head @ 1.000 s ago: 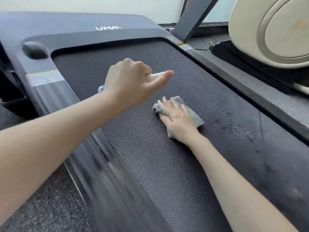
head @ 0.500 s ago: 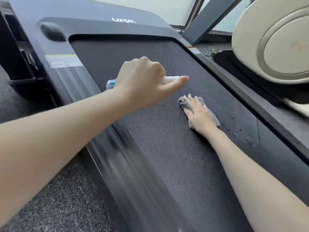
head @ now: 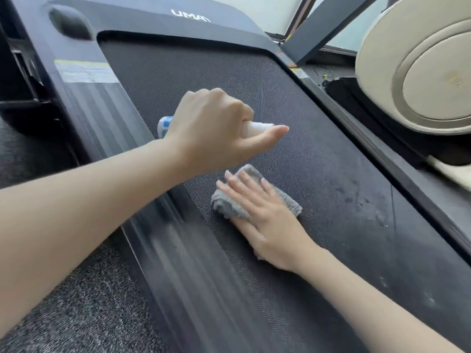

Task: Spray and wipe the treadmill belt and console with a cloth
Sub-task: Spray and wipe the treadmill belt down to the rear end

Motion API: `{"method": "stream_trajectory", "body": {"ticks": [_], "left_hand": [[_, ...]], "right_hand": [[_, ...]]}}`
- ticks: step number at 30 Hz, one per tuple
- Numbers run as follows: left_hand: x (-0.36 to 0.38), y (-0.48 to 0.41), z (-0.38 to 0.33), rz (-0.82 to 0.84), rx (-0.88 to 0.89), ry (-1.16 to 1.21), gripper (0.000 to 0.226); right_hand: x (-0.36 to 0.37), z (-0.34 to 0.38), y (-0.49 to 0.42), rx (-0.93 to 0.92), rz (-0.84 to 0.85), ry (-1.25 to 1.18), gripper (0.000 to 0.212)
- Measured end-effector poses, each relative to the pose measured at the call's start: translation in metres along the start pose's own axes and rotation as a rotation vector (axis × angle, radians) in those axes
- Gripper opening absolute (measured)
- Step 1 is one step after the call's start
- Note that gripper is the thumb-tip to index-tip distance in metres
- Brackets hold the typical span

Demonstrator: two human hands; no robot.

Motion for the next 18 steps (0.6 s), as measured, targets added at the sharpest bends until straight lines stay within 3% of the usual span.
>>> {"method": "stream_trajectory", "body": {"ticks": [8, 10, 13, 18], "left_hand": [[0.004, -0.005, -0.008, -0.047, 0.035, 0.033, 0.062], [0.003, -0.006, -0.010, -0.060, 0.034, 0.032, 0.061], [0.005, -0.008, -0.012, -0.054, 0.027, 0.029, 0.061], [0.011, -0.015, -0.016, -0.033, 0.037, 0.016, 0.063]], "right_hand": [[-0.079, -0.159, -0.023, 0.571, -0.290, -0.017, 0.051], [-0.079, -0.167, -0.025, 0.612, -0.302, -0.005, 0.052], [-0.061, -0.127, -0.025, 0.477, -0.228, -0.069, 0.053], [0.003, 0.011, 0.003, -0.078, 0.032, -0.102, 0.054]]}}
Point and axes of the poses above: each hand's wrist, its own y-axis away from the middle knuckle, its own x-axis out of the palm, z = x × y, the point moved 5 cm from there along -y, towards the middle knuckle, and after that the axes turned 14 degrees about -y, right-handed, at the moved point
